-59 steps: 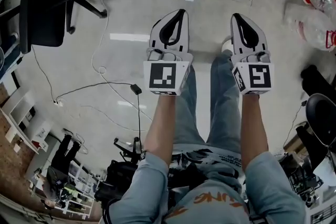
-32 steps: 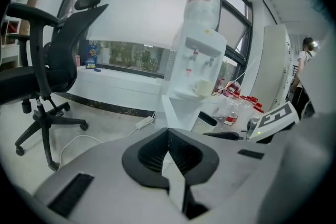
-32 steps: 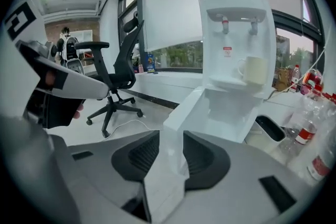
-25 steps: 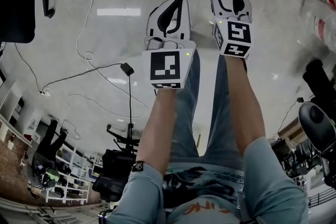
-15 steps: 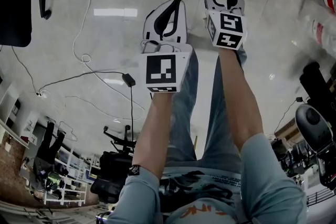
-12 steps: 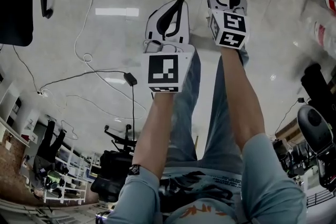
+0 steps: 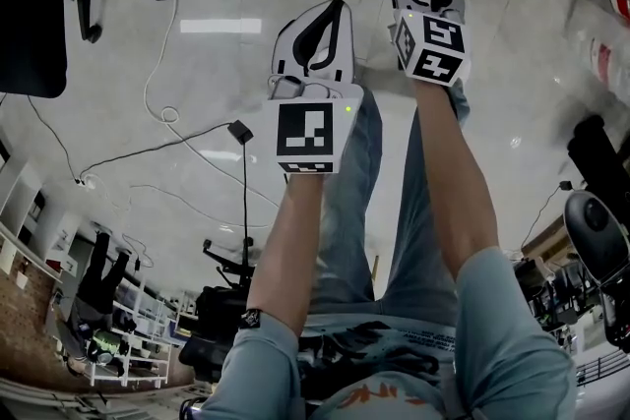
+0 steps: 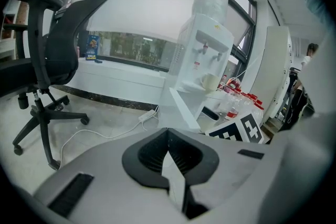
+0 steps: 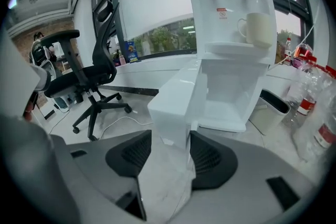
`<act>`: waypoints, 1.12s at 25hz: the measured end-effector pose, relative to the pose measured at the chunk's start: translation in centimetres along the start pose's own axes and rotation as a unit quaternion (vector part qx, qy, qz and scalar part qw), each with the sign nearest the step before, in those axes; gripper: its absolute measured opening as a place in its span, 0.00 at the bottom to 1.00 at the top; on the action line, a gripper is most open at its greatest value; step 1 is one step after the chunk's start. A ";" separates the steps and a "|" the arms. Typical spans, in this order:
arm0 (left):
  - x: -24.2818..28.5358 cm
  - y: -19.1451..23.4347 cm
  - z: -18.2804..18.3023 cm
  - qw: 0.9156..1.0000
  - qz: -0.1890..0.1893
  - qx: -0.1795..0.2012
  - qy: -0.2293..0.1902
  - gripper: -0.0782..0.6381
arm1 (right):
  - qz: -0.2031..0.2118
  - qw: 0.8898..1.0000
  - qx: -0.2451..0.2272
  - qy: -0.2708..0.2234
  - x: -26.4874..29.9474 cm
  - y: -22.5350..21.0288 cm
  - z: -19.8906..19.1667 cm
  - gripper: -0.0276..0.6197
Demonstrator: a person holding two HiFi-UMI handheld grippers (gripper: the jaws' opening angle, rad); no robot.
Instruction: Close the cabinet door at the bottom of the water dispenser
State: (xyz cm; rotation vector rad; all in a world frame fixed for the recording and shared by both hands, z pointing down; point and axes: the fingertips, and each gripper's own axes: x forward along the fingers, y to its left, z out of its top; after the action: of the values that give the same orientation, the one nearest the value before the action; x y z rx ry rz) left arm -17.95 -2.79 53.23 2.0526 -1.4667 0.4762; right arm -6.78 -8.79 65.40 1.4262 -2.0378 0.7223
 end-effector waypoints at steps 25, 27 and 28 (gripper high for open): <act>4.4 -4.2 1.9 0.997 -0.035 0.065 0.028 0.14 | -0.002 0.997 -0.050 0.063 -1.0 -4.1 -1.0 0.33; 5.0 -4.7 1.7 0.997 -0.025 0.064 0.035 0.14 | 0.010 0.997 -0.052 0.063 -1.4 -4.7 -1.3 0.33; 5.4 -5.1 1.7 0.997 -0.020 0.063 0.036 0.14 | 0.014 0.996 -0.055 0.061 -1.6 -5.2 -1.3 0.33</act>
State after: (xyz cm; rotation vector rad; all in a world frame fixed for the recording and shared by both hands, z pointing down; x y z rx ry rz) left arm -11.42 -6.65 53.82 2.1350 -1.3822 0.6352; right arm -1.25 -8.38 65.81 1.2622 -1.9754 0.6817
